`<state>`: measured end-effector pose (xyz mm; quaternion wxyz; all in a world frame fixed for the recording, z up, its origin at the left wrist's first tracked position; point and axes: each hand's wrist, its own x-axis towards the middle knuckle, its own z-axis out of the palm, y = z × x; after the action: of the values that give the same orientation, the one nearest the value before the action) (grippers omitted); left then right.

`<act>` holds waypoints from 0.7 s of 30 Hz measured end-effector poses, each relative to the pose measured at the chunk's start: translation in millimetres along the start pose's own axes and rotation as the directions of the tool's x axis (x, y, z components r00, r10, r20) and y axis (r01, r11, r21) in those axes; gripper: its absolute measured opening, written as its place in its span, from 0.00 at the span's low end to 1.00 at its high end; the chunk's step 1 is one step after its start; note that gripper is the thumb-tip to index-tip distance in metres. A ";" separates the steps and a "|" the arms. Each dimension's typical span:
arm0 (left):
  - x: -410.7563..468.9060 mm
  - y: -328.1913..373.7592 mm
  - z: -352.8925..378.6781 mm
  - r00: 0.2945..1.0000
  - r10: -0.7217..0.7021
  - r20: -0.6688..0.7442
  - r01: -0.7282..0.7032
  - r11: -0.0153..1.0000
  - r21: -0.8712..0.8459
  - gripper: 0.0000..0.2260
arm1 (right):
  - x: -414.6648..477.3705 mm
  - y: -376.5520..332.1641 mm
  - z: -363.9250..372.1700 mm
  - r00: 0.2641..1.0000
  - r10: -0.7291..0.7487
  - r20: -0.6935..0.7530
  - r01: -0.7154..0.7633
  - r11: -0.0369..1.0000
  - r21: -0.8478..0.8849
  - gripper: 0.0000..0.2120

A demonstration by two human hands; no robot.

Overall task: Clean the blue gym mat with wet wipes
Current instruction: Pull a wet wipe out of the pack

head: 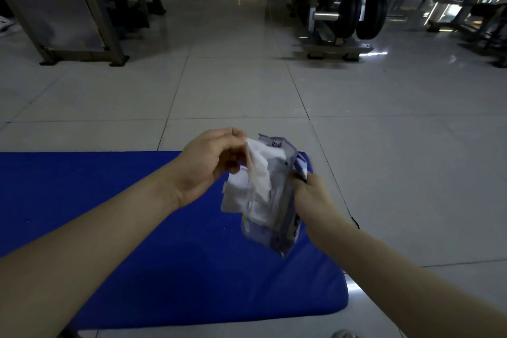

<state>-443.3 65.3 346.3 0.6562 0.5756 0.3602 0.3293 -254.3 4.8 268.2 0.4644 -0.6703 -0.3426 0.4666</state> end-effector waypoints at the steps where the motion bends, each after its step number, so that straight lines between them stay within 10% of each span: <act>1: 0.8 2.4 -1.9 0.999 0.026 -0.025 -0.027 0.999 -0.046 0.09 | 0.8 2.8 -0.6 1.000 0.016 0.000 -0.016 1.000 -0.013 0.13; 9: 6.3 14.8 -14.6 0.951 -0.121 -0.286 0.023 0.946 -0.323 0.09 | 15.1 10.8 -8.7 0.991 0.124 -0.047 -0.120 0.990 0.078 0.12; 12: 3.2 1.5 -10.9 0.977 -0.103 -0.188 0.139 0.972 0.192 0.08 | 19.2 9.0 -9.8 0.981 0.182 -0.072 -0.171 0.975 0.141 0.13; 15: -3.1 -23.4 -2.2 0.995 -0.099 -0.009 0.077 0.711 0.699 0.09 | 23.7 9.3 -8.5 0.978 0.198 -0.073 -0.178 0.961 0.213 0.14; 18: -5.9 -47.8 10.1 0.999 0.024 -0.031 0.016 0.464 0.886 0.10 | 22.6 5.9 -4.7 0.983 0.186 -0.007 -0.176 0.942 0.287 0.11; 21: -2.1 -57.4 16.8 0.985 0.157 -0.068 -0.018 0.492 0.870 0.10 | 14.2 0.3 -4.9 0.985 0.115 0.130 -0.156 0.916 0.371 0.11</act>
<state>-429.1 47.8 290.8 0.2347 0.8201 0.4913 0.1762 -244.9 15.8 264.2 0.5329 -0.5643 -0.2226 0.5899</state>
